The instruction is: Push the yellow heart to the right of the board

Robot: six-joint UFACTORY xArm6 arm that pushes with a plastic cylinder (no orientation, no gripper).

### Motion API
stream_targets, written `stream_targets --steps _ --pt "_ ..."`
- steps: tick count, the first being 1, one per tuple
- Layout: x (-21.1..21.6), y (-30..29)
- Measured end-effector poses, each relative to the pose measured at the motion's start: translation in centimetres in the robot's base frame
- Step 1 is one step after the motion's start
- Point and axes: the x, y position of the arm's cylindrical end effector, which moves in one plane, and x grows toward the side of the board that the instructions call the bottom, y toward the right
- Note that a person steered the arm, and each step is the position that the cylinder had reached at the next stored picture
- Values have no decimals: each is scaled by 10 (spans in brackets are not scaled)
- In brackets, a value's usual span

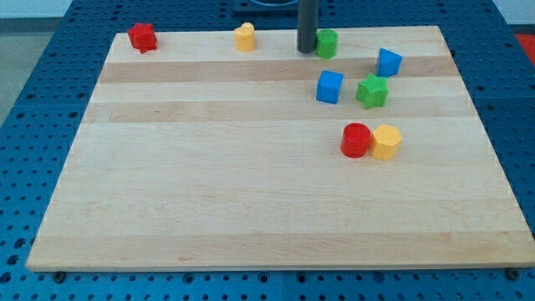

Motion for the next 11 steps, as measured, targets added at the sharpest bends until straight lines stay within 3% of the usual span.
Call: stream_targets --steps 3,5,6,7,11 --pt "-3 3" --pt "35 -121" --pt "32 -187" --pt "-3 -200" --pt "-20 -108"
